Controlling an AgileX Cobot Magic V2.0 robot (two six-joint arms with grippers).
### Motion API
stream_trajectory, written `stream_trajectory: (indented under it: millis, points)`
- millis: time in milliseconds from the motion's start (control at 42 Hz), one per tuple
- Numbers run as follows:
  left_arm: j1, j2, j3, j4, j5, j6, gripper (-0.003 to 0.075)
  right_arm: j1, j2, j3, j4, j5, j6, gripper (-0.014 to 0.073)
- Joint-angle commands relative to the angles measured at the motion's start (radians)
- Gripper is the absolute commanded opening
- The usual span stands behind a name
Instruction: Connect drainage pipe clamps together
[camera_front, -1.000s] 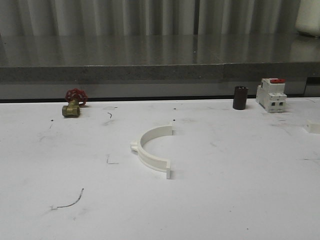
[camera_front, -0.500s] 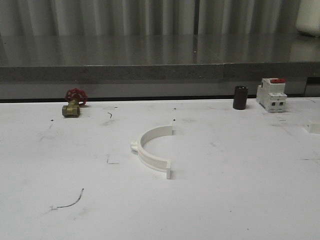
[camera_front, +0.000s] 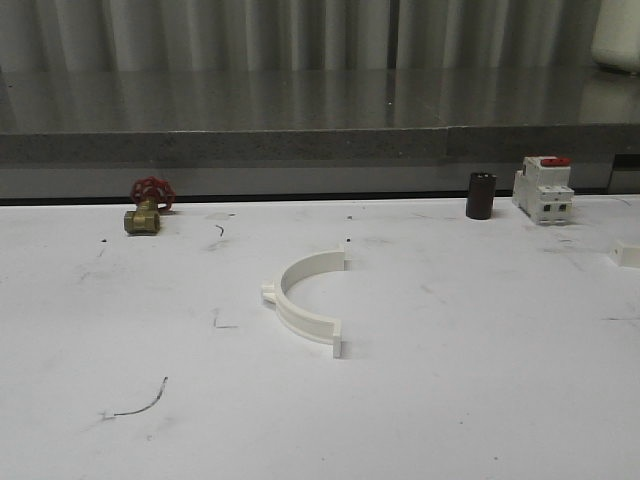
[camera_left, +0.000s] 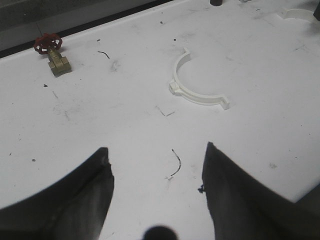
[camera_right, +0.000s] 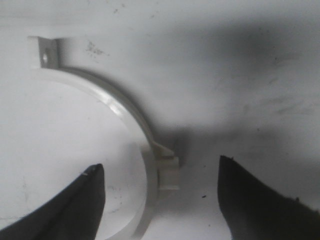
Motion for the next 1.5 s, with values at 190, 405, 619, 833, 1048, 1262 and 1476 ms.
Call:
stream_trajectory:
  millis: [190,405,619,833,1048,1262,1476]
  points:
    - [0.001,0.002,-0.027,-0.023,-0.071,-0.001,0.0384,-0.003,-0.018,-0.036,-0.028,-0.021,-0.016,0.0451]
    - [0.001,0.002,-0.027,-0.023,-0.071,-0.001,0.0384,-0.003,0.004,-0.036,-0.028,-0.013,-0.016,0.0394]
    - [0.001,0.002,-0.027,-0.023,-0.071,-0.001,0.0384,-0.003,0.007,-0.036,-0.028,-0.011,-0.016,0.0286]
    - [0.001,0.002,-0.027,-0.023,-0.071,-0.001,0.0384,-0.003,0.007,-0.036,-0.028,-0.007,-0.016,0.0139]
    - [0.001,0.002,-0.027,-0.023,-0.071,-0.001,0.0384,-0.003,0.007,-0.036,-0.028,-0.004,-0.016,0.0142]
    - [0.001,0.002,-0.027,-0.023,-0.071,-0.001,0.0384,-0.006,0.009,-0.036,-0.027,0.007,-0.016,0.0142]
    - [0.001,0.002,-0.027,-0.023,-0.071,-0.001,0.0384,0.006,-0.037,-0.062,0.09,0.086,-0.015,0.0142]
